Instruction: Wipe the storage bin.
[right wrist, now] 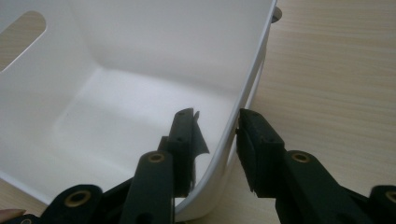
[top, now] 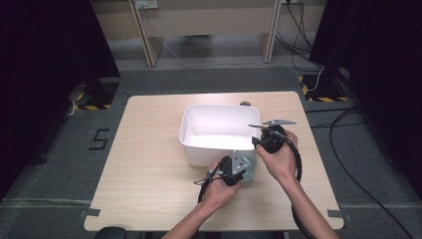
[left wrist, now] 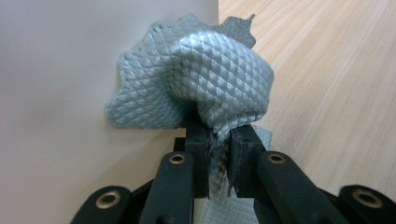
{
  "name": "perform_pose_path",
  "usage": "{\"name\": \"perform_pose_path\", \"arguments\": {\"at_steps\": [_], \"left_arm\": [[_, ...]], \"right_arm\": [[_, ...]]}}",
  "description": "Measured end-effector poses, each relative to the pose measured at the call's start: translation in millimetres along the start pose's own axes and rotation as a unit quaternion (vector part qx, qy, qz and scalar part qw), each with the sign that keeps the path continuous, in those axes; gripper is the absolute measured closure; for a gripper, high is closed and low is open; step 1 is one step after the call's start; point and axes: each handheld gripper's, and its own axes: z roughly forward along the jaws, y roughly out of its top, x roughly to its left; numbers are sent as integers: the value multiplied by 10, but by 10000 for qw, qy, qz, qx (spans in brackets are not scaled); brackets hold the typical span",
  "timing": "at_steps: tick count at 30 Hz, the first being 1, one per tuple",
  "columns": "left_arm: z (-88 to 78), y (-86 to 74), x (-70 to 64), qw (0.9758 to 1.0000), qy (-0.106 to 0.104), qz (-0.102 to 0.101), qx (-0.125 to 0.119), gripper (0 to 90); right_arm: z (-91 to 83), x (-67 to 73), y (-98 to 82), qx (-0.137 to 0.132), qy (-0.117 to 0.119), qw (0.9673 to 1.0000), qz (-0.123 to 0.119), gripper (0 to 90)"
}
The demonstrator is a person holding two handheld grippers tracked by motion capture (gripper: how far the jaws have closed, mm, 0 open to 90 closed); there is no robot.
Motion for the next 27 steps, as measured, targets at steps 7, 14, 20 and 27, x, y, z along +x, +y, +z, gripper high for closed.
{"name": "perform_pose_path", "arguments": {"at_steps": [7, 14, 20, 27], "left_arm": [[-51, 67, -2, 9999, -9, -68, -109, 803], [-97, 136, -9, 9998, -12, -83, -174, 803], [-113, 174, -22, 9997, 40, -80, -212, 802], [-113, 196, -36, 9997, 15, -83, -244, 802]], "right_arm": [[1, -1, 1, 0, -2, 10000, 5, 677], [3, -1, 2, -7, 4, 10000, 31, 676], [5, -1, 5, 0, -1, 10000, 31, 676], [5, 0, 4, -7, -8, 10000, 17, 676]]}}
